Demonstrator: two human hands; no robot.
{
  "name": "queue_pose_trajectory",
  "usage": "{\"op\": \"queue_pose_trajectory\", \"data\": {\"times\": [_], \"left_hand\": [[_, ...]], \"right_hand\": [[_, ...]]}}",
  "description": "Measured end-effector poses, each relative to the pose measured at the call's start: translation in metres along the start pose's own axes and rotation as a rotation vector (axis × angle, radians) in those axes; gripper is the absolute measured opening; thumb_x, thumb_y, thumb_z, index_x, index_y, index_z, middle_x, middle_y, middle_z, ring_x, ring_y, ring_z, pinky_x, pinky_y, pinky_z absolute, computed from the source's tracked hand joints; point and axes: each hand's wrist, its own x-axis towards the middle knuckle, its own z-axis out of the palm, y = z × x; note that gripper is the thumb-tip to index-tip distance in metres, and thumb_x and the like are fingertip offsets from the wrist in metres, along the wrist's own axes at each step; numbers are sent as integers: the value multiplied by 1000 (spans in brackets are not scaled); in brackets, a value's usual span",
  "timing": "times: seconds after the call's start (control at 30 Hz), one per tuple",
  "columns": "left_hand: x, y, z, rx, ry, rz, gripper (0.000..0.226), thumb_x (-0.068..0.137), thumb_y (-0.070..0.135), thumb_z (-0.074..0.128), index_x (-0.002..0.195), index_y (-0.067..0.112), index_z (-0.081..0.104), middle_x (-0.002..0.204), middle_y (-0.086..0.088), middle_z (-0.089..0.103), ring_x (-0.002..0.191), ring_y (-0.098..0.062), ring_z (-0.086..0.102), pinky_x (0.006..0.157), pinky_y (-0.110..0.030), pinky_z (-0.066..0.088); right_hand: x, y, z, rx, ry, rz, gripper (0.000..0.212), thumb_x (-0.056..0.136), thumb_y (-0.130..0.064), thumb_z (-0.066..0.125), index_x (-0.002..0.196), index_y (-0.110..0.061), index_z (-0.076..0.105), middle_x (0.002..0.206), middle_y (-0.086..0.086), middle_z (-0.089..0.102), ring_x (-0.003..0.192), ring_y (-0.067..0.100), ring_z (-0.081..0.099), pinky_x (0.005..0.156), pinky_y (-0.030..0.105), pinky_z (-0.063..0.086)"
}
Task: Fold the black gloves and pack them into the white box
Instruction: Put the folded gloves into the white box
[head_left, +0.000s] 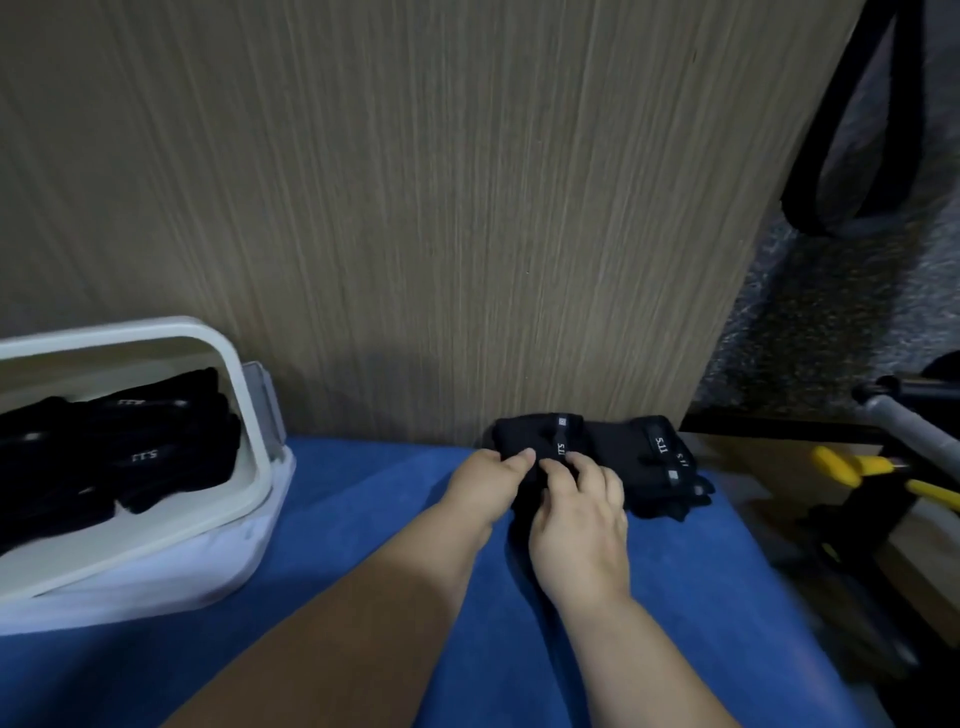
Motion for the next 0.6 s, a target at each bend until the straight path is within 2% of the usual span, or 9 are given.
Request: {"op": "queue_pose_trajectory", "data": {"times": [0.1,0.2,0.27,0.4,0.5,0.6], "left_hand": [[-3,5,4,-85,-1,27,26,93,31,57,109,10,60,109,-8,66,96,-20,61,70,-23,44],[-13,13,-1,-215,21,81,12,93,21,54,96,14,64,89,-2,69,78,-12,61,58,-21,43],[-21,19,-8,-280,38,105,13,93,20,53,94,15,65,86,-2,69,76,-12,62,59,-21,43],[-34,25,-35,-311,45,107,12,91,20,53,88,16,65,82,0,66,78,-15,58,67,-26,41],[-42,21,-63,-271,-4,78,13,87,20,55,83,18,66,84,-2,66,85,-20,58,80,-33,43],[-56,12,-92,-228,-97,67,14,89,15,52,87,14,66,86,-7,64,86,-21,58,76,-32,44]], "right_hand": [[1,2,0,44,61,-12,42,92,-11,46,132,-21,55,141,2,45,131,21,28,106,40,33],[2,3,-5,169,254,-23,35,89,-10,50,121,-20,62,122,-3,61,119,19,43,100,40,41],[2,1,-11,305,369,-19,30,92,-23,47,118,-20,62,113,-8,63,114,15,44,99,38,41],[0,-7,-22,561,416,-12,49,89,-49,37,123,-19,56,116,-13,52,114,3,36,103,38,36],[-4,-16,-30,721,318,25,62,82,-60,42,131,-24,50,127,-13,48,122,2,36,107,38,33],[-11,-33,-43,1078,-46,110,59,78,-63,63,130,-39,49,138,-13,46,129,4,41,110,31,32]]}}
